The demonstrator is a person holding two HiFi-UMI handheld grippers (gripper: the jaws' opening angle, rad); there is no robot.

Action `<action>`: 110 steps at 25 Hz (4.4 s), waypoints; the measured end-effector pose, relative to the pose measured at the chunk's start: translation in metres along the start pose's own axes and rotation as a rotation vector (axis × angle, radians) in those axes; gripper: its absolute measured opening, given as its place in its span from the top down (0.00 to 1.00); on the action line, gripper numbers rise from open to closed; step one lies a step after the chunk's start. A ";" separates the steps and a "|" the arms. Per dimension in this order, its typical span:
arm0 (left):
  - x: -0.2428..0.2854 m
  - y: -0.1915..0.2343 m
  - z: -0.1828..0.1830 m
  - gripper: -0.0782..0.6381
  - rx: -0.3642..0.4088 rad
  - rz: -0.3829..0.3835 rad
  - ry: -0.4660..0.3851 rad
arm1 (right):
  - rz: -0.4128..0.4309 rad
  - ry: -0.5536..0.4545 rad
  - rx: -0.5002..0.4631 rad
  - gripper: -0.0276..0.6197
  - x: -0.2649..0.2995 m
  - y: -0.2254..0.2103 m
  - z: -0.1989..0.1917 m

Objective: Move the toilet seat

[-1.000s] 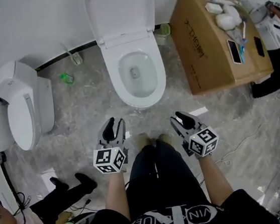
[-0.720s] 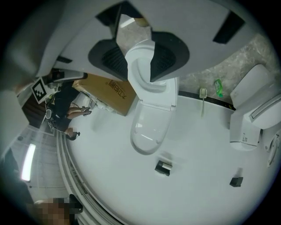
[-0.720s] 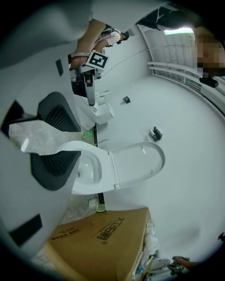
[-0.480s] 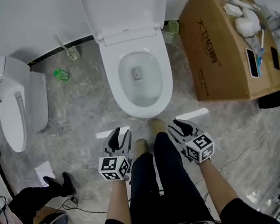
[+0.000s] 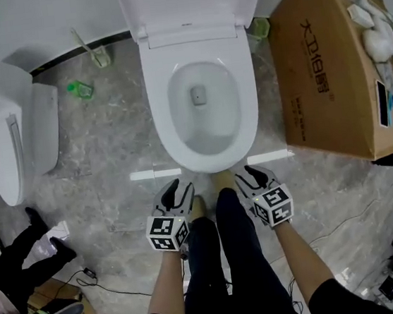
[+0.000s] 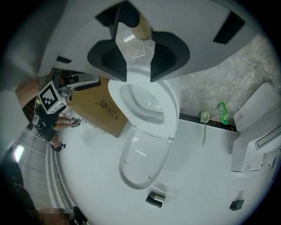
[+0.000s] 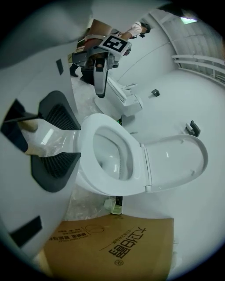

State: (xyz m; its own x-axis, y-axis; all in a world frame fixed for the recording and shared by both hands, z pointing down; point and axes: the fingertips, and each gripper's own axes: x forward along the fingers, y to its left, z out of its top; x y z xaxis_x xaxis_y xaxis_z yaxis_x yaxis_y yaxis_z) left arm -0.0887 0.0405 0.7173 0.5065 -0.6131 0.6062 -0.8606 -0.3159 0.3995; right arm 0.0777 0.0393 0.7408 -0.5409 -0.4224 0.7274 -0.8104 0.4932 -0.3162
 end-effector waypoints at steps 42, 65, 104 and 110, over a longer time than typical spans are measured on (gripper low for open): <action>0.070 0.040 -0.035 0.62 0.303 -0.034 0.204 | -0.089 -0.049 -0.043 0.67 0.047 -0.034 -0.025; 0.059 0.028 -0.016 0.64 0.342 -0.053 0.216 | -0.104 -0.046 -0.076 0.70 0.035 -0.026 -0.013; -0.033 -0.038 0.180 0.65 0.325 -0.135 -0.009 | -0.161 -0.290 -0.124 0.72 -0.101 0.015 0.172; -0.039 -0.043 0.208 0.65 0.345 -0.129 -0.023 | -0.187 -0.303 -0.138 0.73 -0.112 0.018 0.200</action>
State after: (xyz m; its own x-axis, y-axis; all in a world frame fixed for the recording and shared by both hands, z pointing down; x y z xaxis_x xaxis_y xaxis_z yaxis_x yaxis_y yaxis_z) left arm -0.0831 -0.0726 0.5336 0.6139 -0.5671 0.5491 -0.7592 -0.6146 0.2140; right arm 0.0789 -0.0570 0.5322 -0.4453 -0.7105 0.5449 -0.8747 0.4751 -0.0954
